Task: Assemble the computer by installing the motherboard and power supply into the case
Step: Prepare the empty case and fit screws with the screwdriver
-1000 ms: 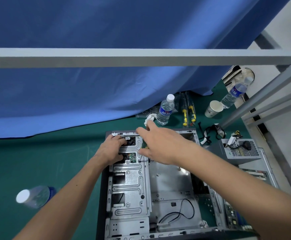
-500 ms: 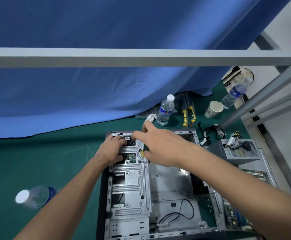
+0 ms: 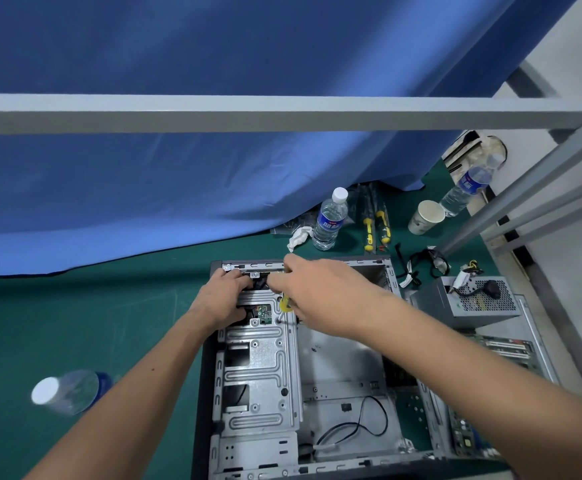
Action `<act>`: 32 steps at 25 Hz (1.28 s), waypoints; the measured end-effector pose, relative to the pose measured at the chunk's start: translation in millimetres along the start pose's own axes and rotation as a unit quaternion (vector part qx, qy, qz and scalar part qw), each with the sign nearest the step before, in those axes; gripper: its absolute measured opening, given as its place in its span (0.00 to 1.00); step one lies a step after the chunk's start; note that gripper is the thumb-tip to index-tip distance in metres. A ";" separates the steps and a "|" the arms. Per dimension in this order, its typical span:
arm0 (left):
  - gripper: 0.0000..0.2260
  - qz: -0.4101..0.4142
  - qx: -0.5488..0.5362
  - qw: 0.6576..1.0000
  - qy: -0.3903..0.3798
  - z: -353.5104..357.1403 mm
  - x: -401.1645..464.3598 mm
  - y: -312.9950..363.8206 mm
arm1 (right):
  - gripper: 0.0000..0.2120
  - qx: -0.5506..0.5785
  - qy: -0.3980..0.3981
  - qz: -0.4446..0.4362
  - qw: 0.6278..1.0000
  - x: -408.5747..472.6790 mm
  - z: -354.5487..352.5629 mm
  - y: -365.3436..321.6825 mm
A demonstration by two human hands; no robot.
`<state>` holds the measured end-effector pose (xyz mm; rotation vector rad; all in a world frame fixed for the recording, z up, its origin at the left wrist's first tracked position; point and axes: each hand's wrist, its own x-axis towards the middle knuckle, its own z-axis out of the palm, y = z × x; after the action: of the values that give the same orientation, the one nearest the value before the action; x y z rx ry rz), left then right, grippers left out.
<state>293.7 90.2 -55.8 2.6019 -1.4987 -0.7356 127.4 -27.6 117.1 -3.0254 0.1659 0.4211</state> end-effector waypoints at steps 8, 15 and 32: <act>0.24 -0.010 -0.001 1.000 0.002 -0.3 1.0 1.9 | 0.14 0.127 -0.040 0.036 0.990 -2.6 -4.5 10.9; 0.23 -0.012 -0.011 1.000 0.004 2.4 -0.6 0.0 | 0.20 -0.014 0.048 0.110 0.993 2.4 9.9 -4.3; 0.24 -0.012 -0.008 1.000 0.008 1.6 0.6 -1.2 | 0.13 0.106 -0.071 0.020 0.992 -2.9 -7.1 10.8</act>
<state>294.2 90.6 -57.8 2.6124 -1.4524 -0.7249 125.3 -38.6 123.9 -2.7772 0.2452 0.5798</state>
